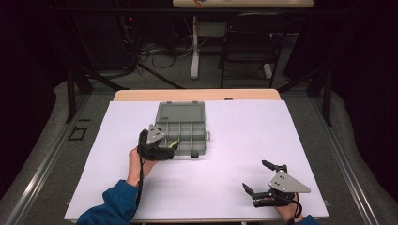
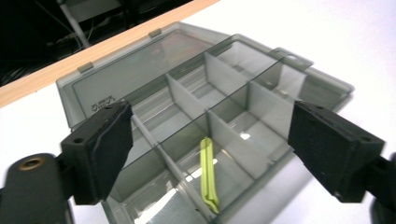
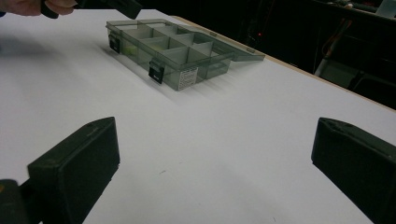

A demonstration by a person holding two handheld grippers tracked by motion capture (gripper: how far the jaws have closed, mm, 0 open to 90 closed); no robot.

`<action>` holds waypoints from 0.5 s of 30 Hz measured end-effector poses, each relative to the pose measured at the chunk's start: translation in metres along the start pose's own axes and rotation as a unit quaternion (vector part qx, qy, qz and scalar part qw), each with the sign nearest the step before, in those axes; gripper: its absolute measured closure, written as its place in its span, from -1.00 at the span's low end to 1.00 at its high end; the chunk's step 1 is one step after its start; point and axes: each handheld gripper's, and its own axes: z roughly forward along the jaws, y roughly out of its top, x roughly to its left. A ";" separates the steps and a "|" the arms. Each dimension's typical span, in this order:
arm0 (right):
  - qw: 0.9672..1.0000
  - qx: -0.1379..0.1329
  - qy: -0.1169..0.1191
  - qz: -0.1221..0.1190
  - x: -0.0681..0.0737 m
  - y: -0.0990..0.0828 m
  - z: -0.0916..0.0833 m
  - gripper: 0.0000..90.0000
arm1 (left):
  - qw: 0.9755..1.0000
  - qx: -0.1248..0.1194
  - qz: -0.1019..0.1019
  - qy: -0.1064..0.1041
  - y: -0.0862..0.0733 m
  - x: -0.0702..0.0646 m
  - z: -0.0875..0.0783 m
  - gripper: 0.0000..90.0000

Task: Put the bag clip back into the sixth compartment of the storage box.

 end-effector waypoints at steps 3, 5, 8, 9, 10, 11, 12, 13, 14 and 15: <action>1.000 0.000 0.001 0.000 0.000 0.000 0.000 -0.99 | 1.000 -0.013 0.000 -0.010 0.001 -0.001 -0.007 -0.75; 1.000 0.000 0.000 0.000 0.000 0.000 0.000 -0.99 | 1.000 -0.020 -0.001 -0.014 0.001 -0.003 -0.012 -0.75; 1.000 -0.001 0.000 0.000 0.001 0.000 0.001 -0.99 | 0.999 -0.029 0.000 -0.028 -0.001 -0.007 -0.019 -0.75; 1.000 0.000 0.000 0.000 0.001 0.000 0.001 -0.99 | 0.999 -0.033 0.002 -0.031 -0.001 -0.008 -0.021 -0.75; 1.000 0.000 0.000 0.000 0.001 0.000 0.001 -0.99 | 0.999 -0.033 0.002 -0.031 -0.001 -0.008 -0.021 -0.75; 1.000 -0.001 0.000 0.001 0.001 0.000 0.001 -0.99 | 0.998 -0.039 0.007 -0.039 -0.002 -0.010 -0.025 -0.75; 1.000 0.000 0.000 0.001 0.001 0.000 0.001 -0.99 | 0.998 -0.042 0.010 -0.039 -0.002 -0.011 -0.027 -0.75; 1.000 0.000 0.000 0.001 0.001 0.000 0.001 -0.99 | 0.998 -0.045 0.012 -0.040 -0.002 -0.012 -0.028 -0.75; 1.000 -0.001 -0.001 0.001 0.000 0.000 0.001 -0.99 | 0.998 -0.047 0.012 -0.043 -0.002 -0.013 -0.029 -0.75; 1.000 -0.001 -0.001 0.001 0.000 0.000 0.001 -0.99 | 0.998 -0.048 0.014 -0.045 -0.003 -0.014 -0.032 -0.75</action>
